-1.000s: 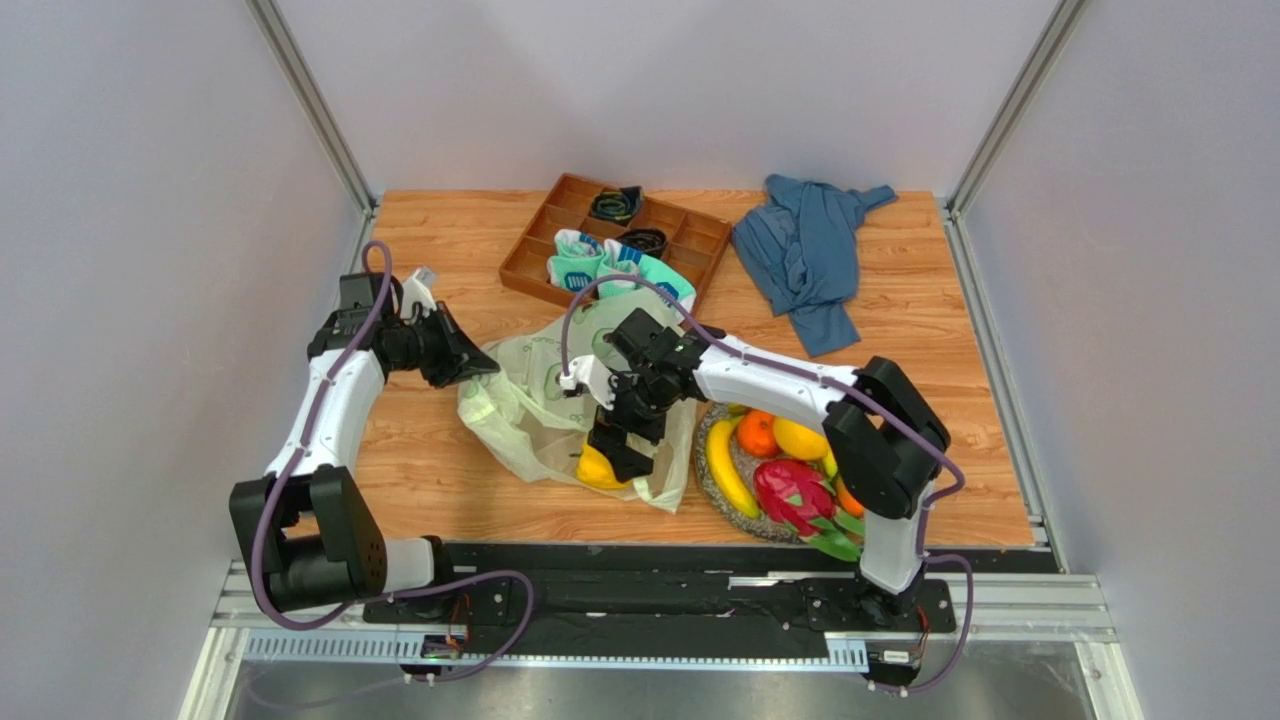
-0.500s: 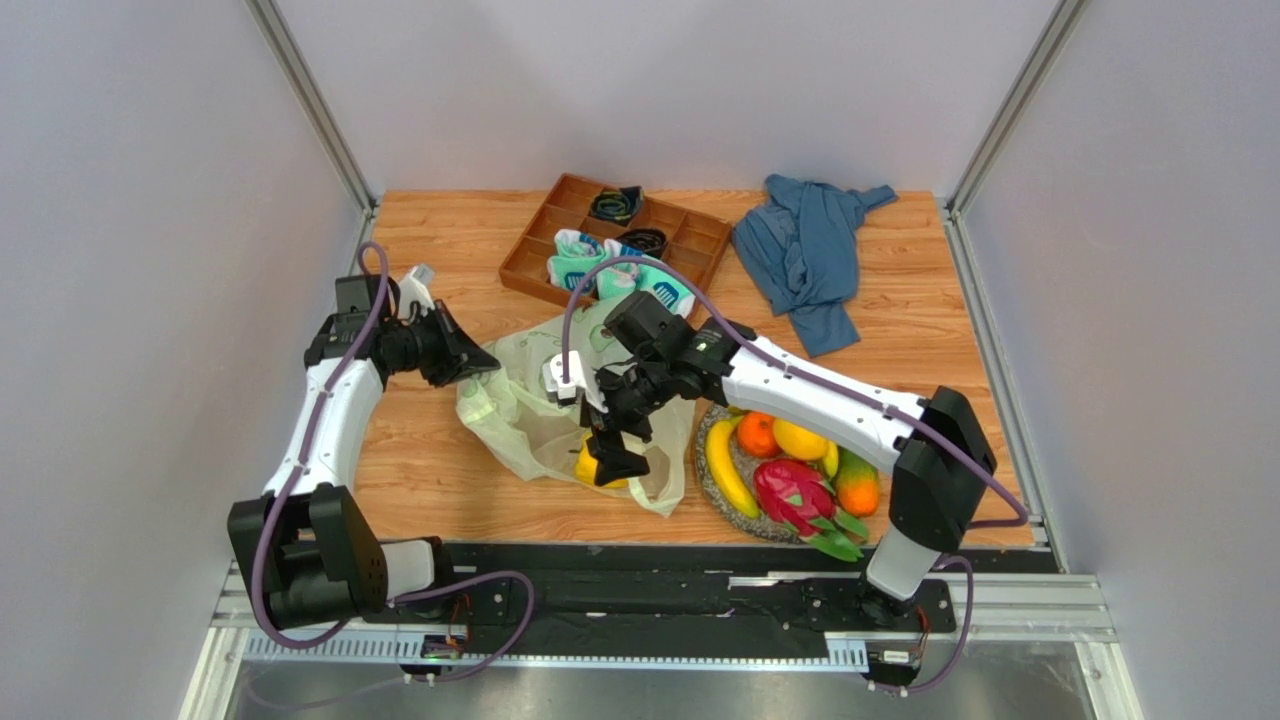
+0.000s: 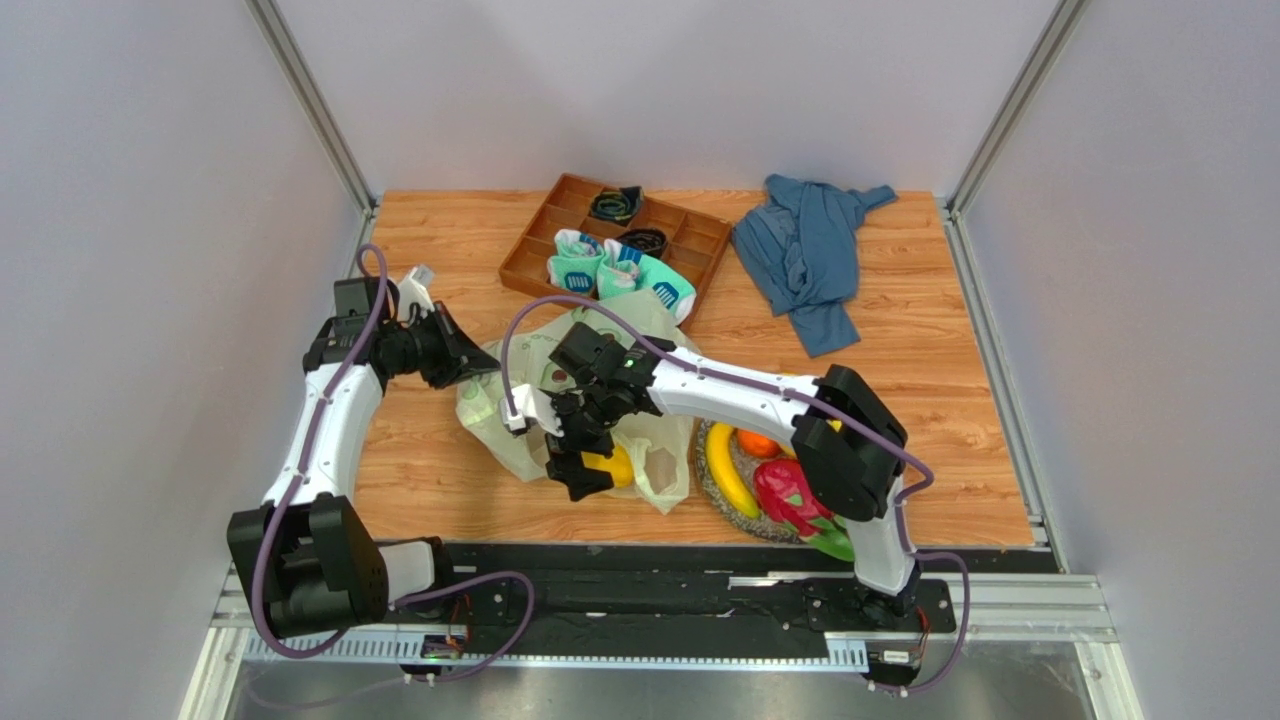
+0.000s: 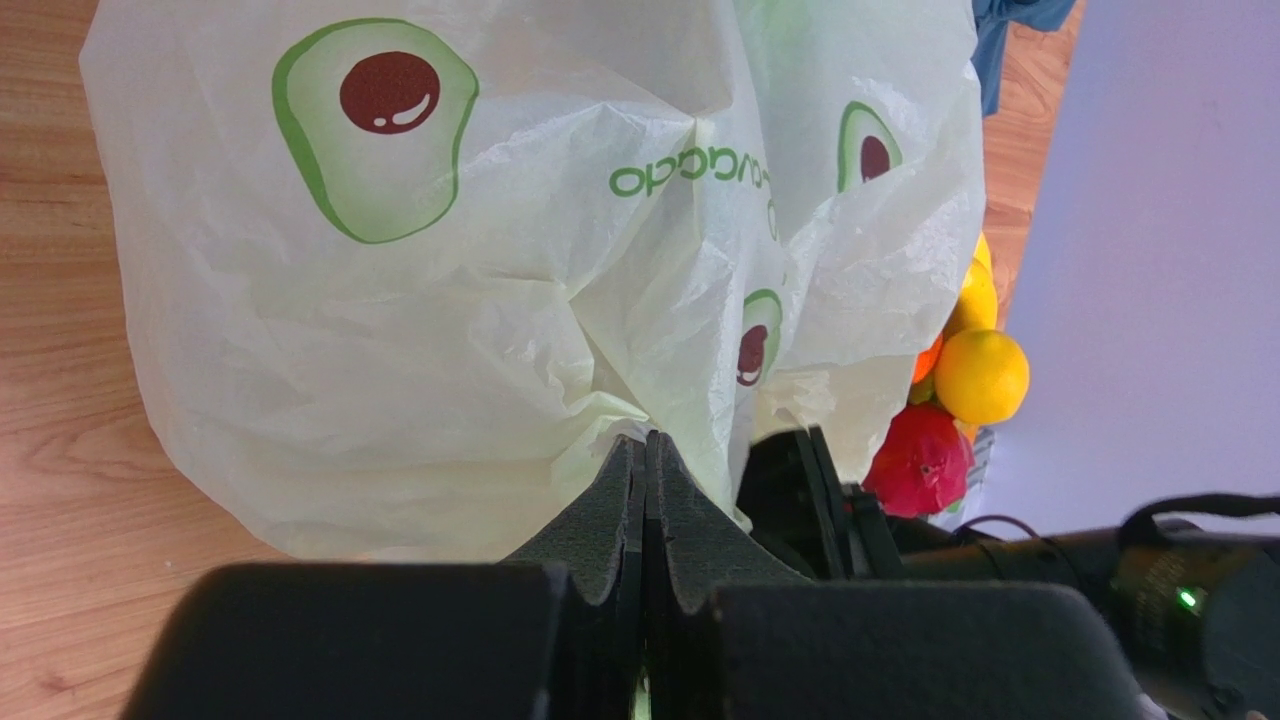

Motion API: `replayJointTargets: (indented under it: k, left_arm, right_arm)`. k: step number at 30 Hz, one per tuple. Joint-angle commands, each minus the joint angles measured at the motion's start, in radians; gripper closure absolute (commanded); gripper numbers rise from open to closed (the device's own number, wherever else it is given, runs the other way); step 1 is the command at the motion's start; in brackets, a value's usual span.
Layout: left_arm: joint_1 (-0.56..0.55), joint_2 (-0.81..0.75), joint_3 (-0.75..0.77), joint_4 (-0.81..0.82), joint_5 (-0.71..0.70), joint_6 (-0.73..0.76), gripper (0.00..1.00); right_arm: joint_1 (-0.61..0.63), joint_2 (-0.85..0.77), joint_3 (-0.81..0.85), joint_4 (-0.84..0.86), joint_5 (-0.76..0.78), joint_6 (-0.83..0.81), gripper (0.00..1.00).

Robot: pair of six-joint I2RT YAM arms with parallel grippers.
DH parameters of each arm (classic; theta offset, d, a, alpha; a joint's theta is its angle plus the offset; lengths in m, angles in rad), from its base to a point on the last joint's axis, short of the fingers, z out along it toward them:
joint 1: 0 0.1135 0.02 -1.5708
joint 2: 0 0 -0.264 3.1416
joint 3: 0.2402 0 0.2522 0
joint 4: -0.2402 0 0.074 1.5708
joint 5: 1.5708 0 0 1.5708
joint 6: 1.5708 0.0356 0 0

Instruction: Take the fake fruits out of the plastic bag

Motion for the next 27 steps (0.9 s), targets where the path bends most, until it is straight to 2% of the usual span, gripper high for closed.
replayJointTargets:
  k: [1, 5, 13, 16, 17, 20, 23, 27]
  left_arm:
    - [-0.003, -0.03, 0.01, 0.008, 0.019, 0.007, 1.0]
    - [-0.003, -0.032, 0.013, 0.016, 0.024, 0.003, 1.0]
    - [-0.003, -0.046, 0.002, 0.021, 0.028, -0.002, 1.0]
    - [-0.003, -0.054, -0.004, 0.016, 0.025, 0.002, 1.0]
    - [-0.003, -0.055, -0.006, 0.014, 0.025, 0.003, 1.0]
    - [-0.002, -0.058, -0.007, 0.013, 0.024, 0.004, 1.0]
    - [-0.005, -0.05, -0.007, 0.028, 0.027, -0.007, 1.0]
    - [-0.003, -0.021, 0.02, 0.041, 0.033, -0.016, 1.0]
  right_arm:
    - [-0.034, 0.016, 0.036, 0.042, 0.157, 0.087, 0.0]
    - [-0.047, -0.028, -0.053, 0.051, 0.257, 0.087, 0.0]
    - [-0.083, 0.007, -0.107, 0.056, 0.254, 0.122, 0.0]
    - [-0.083, 0.015, -0.092, 0.051, 0.236, 0.13, 0.17]
    - [-0.085, 0.004, -0.083, 0.044, 0.208, 0.133, 0.26]
    - [-0.085, -0.108, -0.077, 0.004, 0.103, 0.129, 0.37]
    - [-0.086, -0.264, -0.073, -0.053, -0.02, 0.084, 0.39]
    - [-0.119, -0.392, -0.043, -0.105, -0.054, 0.086, 0.35]
